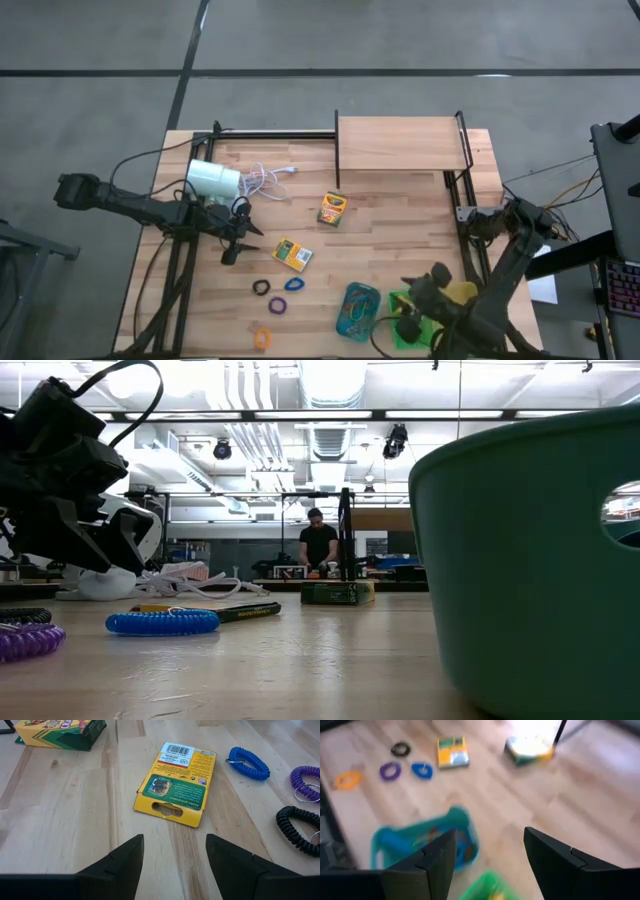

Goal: Pick & Place Office Desk Supplies
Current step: Put the crayon box into the green bin

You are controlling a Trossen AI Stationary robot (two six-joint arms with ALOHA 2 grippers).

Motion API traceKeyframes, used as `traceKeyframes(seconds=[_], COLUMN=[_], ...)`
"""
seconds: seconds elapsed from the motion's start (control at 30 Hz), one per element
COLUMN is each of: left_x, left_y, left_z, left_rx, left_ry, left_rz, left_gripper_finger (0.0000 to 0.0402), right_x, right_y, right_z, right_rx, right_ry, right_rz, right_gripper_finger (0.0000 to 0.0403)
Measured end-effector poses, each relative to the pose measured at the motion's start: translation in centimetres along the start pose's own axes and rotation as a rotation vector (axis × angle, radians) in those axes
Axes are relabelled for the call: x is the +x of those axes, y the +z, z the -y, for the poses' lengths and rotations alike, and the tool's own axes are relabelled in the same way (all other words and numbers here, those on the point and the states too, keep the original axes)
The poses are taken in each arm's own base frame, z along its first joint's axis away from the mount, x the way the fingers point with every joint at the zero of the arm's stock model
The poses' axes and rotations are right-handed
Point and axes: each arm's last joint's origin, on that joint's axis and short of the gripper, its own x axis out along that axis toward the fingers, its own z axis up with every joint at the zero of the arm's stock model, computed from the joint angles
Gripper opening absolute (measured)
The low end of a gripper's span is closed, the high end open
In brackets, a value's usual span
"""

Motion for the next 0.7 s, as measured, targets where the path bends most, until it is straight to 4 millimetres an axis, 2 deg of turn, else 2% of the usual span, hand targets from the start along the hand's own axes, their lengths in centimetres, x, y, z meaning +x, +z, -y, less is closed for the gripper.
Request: traceKeyframes(seconds=[0.3, 0.4, 0.53, 0.7], left_x=[0.0, 0.0, 0.0, 0.0], left_y=[0.0, 0.0, 0.0, 0.0], left_z=[0.0, 0.0, 0.0, 0.0], left_rx=[0.0, 0.0, 0.0, 0.0], left_ry=[0.0, 0.0, 0.0, 0.0], left_rz=[0.0, 0.0, 0.0, 0.0], left_gripper_finger=[0.0216, 0.0216, 0.0216, 0.0216], right_x=[4.1, 5.4, 7.0, 10.0], right_y=[3.4, 4.2, 5.3, 6.1], right_z=[1.5, 2.3, 3.3, 4.9], right_rx=[-0.278, -0.354, -0.375, -0.374], right_ry=[-0.123, -0.112, 0.008, 0.266], right_rz=[0.003, -0.009, -0.005, 0.046], right_gripper_finger=[0.0224, 0.0224, 0.0224, 0.0224])
